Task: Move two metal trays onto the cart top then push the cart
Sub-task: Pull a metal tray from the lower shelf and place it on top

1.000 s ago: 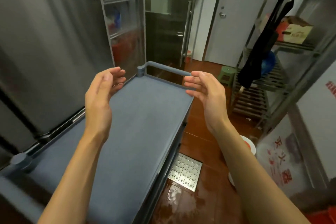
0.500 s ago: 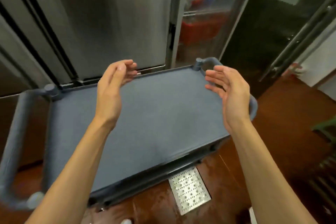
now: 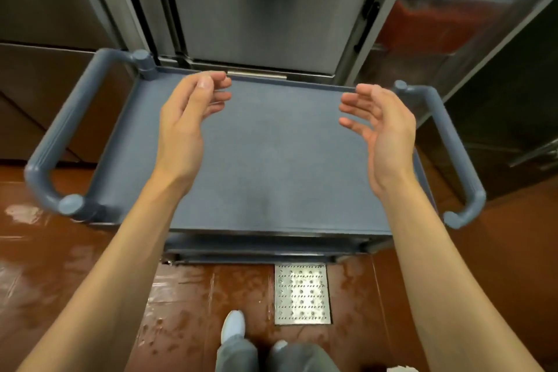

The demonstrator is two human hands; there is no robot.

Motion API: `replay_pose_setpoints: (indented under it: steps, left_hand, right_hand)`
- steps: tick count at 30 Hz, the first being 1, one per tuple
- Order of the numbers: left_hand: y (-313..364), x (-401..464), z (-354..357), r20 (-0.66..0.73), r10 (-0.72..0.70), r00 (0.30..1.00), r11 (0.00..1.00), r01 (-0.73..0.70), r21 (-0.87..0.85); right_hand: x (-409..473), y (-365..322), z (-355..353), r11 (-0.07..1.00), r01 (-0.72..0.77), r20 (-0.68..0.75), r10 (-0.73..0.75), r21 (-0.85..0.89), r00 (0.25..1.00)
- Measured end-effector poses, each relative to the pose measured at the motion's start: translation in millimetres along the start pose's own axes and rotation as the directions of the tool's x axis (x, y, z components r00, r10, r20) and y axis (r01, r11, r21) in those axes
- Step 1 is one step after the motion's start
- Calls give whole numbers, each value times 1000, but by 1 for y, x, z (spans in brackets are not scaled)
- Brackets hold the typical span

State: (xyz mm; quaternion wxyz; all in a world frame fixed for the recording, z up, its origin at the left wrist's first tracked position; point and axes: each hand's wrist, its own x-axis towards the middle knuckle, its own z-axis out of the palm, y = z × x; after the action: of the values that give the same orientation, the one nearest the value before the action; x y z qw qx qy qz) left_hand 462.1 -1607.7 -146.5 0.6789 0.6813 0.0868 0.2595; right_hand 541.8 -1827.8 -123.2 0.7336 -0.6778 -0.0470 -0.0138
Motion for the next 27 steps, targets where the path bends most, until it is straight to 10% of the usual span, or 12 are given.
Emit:
replay_pose_setpoints:
  steps: [27]
  left_hand:
    - [-136, -228, -15, -252, -212, 944, 927, 276, 254]
  right_hand:
    - [-111, 175, -90, 973, -109, 250, 159, -203, 955]
